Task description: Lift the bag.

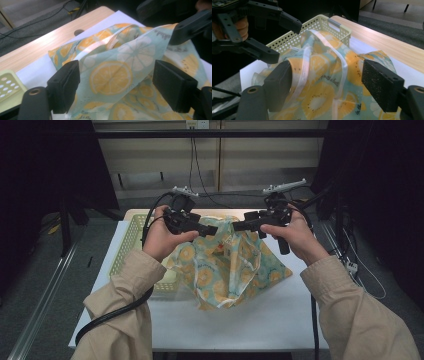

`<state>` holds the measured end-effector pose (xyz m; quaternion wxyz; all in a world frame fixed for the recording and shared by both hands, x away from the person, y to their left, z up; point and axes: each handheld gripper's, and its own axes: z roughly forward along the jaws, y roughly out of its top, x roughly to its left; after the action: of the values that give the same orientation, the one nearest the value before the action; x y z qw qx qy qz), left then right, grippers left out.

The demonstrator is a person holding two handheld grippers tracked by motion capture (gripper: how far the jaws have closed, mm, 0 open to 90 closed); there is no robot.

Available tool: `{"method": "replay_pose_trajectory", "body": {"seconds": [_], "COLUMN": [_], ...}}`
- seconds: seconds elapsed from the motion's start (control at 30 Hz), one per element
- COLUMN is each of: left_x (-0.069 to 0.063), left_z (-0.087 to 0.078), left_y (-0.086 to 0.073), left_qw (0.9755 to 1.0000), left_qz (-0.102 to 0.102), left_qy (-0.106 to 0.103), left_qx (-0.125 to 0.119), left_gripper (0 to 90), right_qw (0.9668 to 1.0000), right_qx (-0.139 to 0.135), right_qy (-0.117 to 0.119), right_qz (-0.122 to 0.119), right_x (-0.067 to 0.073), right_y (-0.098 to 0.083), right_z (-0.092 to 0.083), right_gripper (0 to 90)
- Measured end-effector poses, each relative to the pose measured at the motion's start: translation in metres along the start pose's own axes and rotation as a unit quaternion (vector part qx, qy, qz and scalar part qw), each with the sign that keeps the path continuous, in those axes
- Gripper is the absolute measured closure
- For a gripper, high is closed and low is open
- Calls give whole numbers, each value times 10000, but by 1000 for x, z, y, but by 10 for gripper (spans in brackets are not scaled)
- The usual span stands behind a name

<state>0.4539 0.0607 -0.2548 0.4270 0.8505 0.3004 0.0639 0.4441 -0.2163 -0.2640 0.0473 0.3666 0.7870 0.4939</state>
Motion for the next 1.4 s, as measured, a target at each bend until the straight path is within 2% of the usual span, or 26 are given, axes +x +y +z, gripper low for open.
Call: {"method": "replay_pose_trajectory", "body": {"seconds": [0.13, 0.33, 0.5, 0.57, 0.67, 0.93, 1.1, 1.17, 1.27, 1.4], "left_x": [1, 5, 9, 10, 11, 9, 10, 12, 14, 10], "left_z": [-1, -4, -5, -7, -11, -25, -31, -33, -35, -39], "left_y": [-2, -8, -16, -20, -25, -42, -57, -62, -70, -81], "left_qw": [10000, 10000, 9999, 10000, 10000, 9998, 9998, 9998, 9999, 9998], "left_qz": [-42, -28, 28, 43, 37, 164, 159, 92, 56, 153], "left_qy": [29, 67, 90, 34, -26, -66, -102, -151, -120, -95], "left_qx": [-42, -23, 36, 35, 9, 13, 37, 26, 12, -24], "left_gripper": [192, 150, 119, 111, 82, 62, 61, 60, 60, 65], "right_qw": [10000, 9999, 9998, 9996, 9996, 9989, 9985, 9983, 9978, 9975], "right_qx": [7, 32, 111, 168, 213, 349, 394, 413, 461, 491], "right_qy": [44, -13, -59, -90, 1, -120, -227, -244, -311, -332], "right_qz": [-49, -119, -146, -184, -191, -295, -318, -323, -353, -396], "right_x": [6, 12, 9, 7, 5, -11, -17, -19, -20, -18], "right_y": [3, 3, -3, -6, -10, -36, -55, -62, -70, -79], "right_z": [-2, -5, -10, -12, -16, -27, -31, -33, -34, -35], "right_gripper": [220, 198, 184, 182, 159, 125, 121, 122, 121, 121]}}
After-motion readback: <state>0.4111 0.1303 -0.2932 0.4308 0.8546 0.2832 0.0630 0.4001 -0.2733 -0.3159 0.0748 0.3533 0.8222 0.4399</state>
